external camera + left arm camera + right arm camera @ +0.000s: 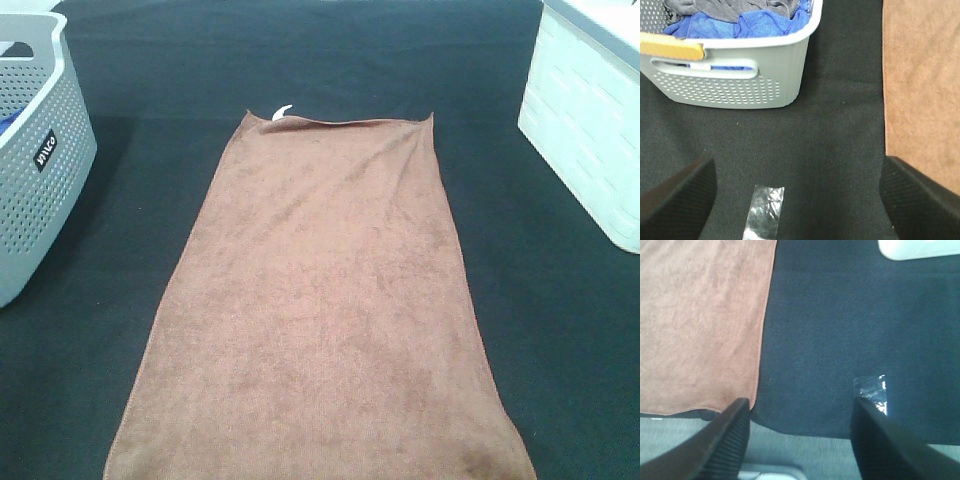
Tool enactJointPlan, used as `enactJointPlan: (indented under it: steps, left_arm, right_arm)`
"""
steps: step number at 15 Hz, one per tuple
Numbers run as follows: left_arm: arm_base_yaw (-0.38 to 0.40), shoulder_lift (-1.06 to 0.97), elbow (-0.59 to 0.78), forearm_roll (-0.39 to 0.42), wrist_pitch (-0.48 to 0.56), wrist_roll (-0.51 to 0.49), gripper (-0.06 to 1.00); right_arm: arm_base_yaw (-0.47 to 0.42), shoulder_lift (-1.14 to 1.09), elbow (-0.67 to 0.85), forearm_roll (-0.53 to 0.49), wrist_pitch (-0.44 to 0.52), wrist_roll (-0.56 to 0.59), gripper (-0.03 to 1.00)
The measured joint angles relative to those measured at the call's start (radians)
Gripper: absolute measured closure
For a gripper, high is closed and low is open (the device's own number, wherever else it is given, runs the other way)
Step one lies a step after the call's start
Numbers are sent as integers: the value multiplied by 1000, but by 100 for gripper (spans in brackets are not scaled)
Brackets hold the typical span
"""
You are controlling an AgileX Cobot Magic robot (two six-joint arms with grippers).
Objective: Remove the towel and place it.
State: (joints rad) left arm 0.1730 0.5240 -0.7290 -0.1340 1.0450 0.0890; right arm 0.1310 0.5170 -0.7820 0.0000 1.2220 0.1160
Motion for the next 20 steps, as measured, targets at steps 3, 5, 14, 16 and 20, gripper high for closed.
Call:
enactJointPlan:
  steps: [3,5,14,16,20]
  left_arm:
    - [0,-185,144,17,-29,26,11]
    - [0,-276,200,17,-77,27,11]
    - [0,-529,223,-38,-2,57,11]
    - [0,-529,223,-55,0,73,11]
    - [0,-529,224,-63,3,76,12]
  right_arm:
    - [0,-174,68,0,-58,-61,39]
    - [0,-258,111,0,-117,-90,39]
    - [0,-521,253,10,-141,-106,39]
    - [0,-521,274,21,-149,-107,39]
    - [0,-521,281,26,-165,-126,39]
